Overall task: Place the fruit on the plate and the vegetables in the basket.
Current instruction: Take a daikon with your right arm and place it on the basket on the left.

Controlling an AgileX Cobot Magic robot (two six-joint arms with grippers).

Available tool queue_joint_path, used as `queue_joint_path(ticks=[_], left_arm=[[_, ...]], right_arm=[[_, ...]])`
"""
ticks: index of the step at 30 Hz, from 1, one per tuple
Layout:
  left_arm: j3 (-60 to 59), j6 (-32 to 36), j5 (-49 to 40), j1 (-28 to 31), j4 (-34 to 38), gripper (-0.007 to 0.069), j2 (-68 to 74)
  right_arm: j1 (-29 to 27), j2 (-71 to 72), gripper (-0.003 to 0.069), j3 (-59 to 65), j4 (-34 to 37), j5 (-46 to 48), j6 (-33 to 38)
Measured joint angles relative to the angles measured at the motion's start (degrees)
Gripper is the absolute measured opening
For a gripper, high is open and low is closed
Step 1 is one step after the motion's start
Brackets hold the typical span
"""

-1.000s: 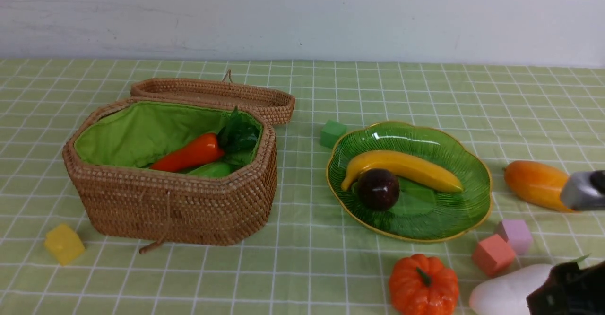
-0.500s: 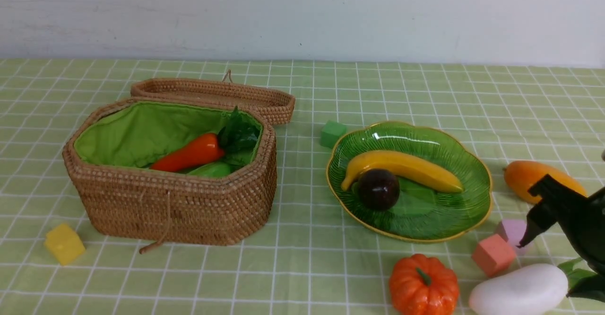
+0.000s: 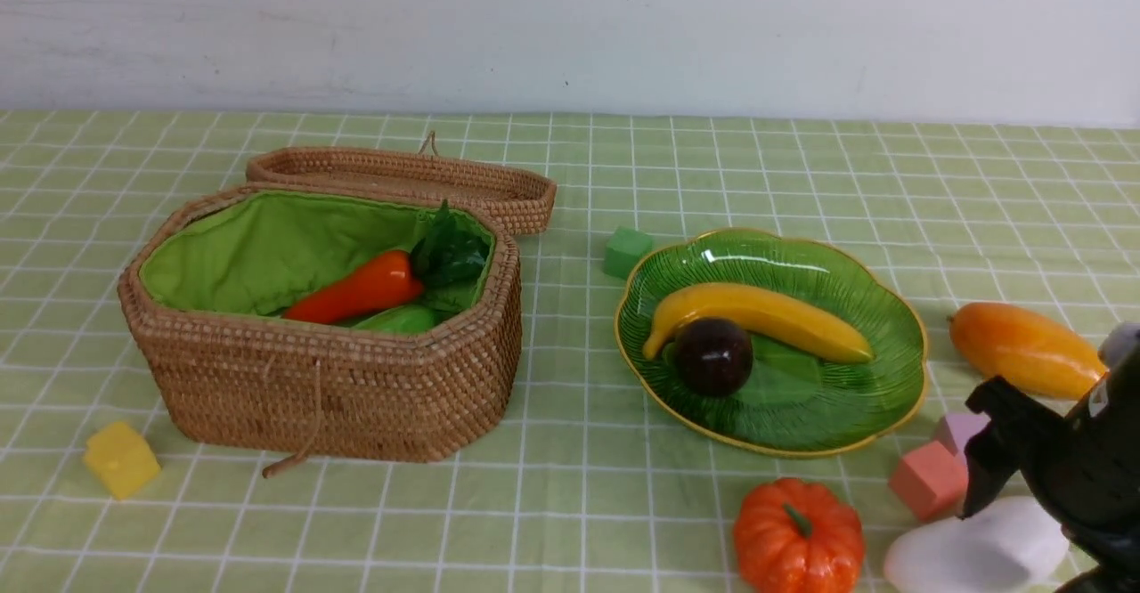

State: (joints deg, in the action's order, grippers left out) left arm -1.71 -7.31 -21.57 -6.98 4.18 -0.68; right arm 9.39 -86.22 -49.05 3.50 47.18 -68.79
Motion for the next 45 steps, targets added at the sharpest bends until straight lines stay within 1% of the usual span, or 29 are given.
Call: queue_joint_path(ticks=[4, 8, 13, 19, 23, 26, 27, 29, 32, 35, 37, 39, 42, 45], left_arm=[[0.0, 0.0, 0.0, 0.0, 0.0, 0.0216, 0.0], [0.0, 0.0, 0.0, 0.0, 0.0, 0.0218, 0.0], [0.0, 0.0, 0.0, 0.0, 0.0, 0.0218, 0.0], [0.0, 0.0, 0.0, 0.0, 0.0, 0.0224, 0.0], [0.0, 0.0, 0.0, 0.0, 0.0, 0.0229, 0.0], [0.0, 0.0, 0.0, 0.0, 0.0, 0.023, 0.0], [0.0, 0.0, 0.0, 0.0, 0.0, 0.023, 0.0], [0.0, 0.0, 0.0, 0.0, 0.0, 0.0234, 0.0], [0.0, 0.0, 0.0, 0.0, 0.0, 0.0237, 0.0], [0.0, 0.0, 0.0, 0.0, 0.0, 0.0238, 0.0], [0.0, 0.0, 0.0, 0.0, 0.0, 0.0238, 0.0], [0.0, 0.0, 0.0, 0.0, 0.0, 0.0238, 0.0], [0.0, 0.0, 0.0, 0.0, 0.0, 0.0238, 0.0], [0.0, 0.0, 0.0, 0.0, 0.0, 0.0238, 0.0]], right_arm=[[0.0, -3.34, 0.0579, -0.24, -0.19, -2.97, 0.05], [0.0, -5.97, 0.0577, -0.24, -0.26, -3.02, 0.72], [0.0, -6.12, 0.0532, -0.24, -0.26, -2.33, 1.13], [0.0, -1.59, 0.0531, -0.24, -0.67, -0.67, 1.3], [0.0, 5.17, 0.0531, -0.24, -0.56, -1.0, 2.82], [1.9, 10.91, 0.0531, -1.88, 0.27, -6.09, 8.99], [2.41, 11.52, 0.0531, -2.1, 0.37, -7.28, 9.47], [7.06, 13.66, 0.0531, -5.88, 1.75, -16.17, 16.57], [13.99, 12.45, 0.0531, -12.23, 2.6, -26.72, 25.32], [21.19, 7.83, 0.0531, -20.04, 2.87, -30.48, 35.18], [25.28, 3.23, 0.0531, -26.66, 3.0, -29.78, 41.95], [29.28, -3.78, 0.0531, -36.16, 3.0, -25.38, 49.6], [32.3, -13.1, 0.0531, -49.83, 3.02, -16.03, 57.57], [33.83, -23.23, 0.0531, -62.9, 3.07, -7.09, 63.3]])
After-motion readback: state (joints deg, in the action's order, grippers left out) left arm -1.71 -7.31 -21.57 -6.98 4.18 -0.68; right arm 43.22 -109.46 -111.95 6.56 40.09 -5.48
